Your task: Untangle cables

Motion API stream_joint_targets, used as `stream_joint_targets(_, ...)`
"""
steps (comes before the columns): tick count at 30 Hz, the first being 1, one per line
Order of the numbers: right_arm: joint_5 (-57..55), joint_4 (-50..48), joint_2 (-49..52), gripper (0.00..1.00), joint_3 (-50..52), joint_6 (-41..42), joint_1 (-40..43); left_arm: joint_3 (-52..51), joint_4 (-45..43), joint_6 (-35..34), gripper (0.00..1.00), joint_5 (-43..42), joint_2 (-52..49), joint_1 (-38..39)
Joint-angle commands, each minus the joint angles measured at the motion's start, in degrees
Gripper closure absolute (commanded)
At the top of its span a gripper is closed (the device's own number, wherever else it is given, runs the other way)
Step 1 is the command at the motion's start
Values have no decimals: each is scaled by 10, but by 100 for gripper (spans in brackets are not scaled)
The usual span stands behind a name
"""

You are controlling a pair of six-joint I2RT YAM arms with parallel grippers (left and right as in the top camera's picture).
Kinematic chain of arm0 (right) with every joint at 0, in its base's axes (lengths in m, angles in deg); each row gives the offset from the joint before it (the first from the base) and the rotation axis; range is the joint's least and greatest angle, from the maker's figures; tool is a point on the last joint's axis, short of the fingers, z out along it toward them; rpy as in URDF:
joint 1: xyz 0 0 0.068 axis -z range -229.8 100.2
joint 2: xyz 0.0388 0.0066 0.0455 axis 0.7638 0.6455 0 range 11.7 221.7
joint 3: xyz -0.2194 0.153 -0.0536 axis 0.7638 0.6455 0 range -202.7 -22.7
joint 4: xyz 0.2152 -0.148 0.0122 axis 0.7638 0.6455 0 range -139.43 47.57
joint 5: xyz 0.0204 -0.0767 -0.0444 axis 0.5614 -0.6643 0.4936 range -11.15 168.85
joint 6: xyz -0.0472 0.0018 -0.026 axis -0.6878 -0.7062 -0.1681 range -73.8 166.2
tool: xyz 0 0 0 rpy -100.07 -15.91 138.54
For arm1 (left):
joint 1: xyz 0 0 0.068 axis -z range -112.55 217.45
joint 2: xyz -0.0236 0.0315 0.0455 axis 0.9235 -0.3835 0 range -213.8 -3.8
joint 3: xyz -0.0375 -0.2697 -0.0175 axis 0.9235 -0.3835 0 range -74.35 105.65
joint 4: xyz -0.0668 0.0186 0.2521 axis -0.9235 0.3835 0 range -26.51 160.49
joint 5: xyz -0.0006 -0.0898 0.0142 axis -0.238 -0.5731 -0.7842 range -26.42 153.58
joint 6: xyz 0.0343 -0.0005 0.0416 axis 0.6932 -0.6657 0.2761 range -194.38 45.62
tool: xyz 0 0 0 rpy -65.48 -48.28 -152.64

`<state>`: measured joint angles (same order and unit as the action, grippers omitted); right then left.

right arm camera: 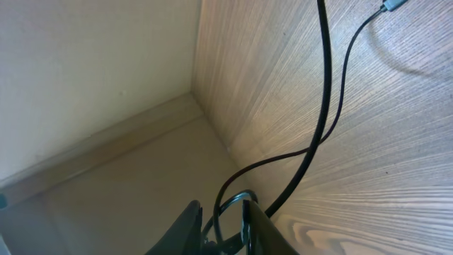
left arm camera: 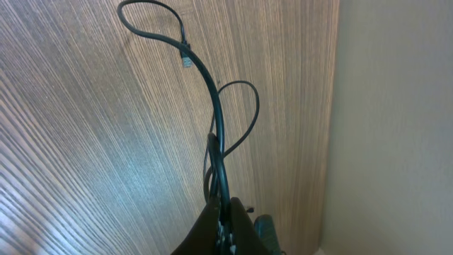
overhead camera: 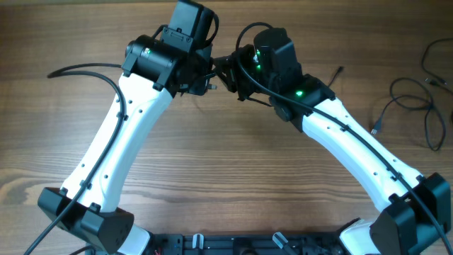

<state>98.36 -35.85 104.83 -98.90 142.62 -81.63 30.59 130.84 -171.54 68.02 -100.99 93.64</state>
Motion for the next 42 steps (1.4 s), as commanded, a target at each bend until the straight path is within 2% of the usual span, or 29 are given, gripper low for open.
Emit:
stream_joint_targets(1,16,0,10,79,-2,12,-2,0,1,7,96,1,-5,-8)
stream_joint_targets(12,17,0,10,78,-2,17,-3,0,-10,11,96,1,-5,-33)
stream_joint_targets(25,61,2,11,77,-2,162,-5,0,-18,11,96,1,-5,-33)
stream_joint_targets(32,57,-3,11,75,-2,207,-5,0,-18,12,96,0,-5,-32)
stream_joint_targets(42,58,-28,11,76,-2,223,-12,0,-25,11,96,27,-5,-32)
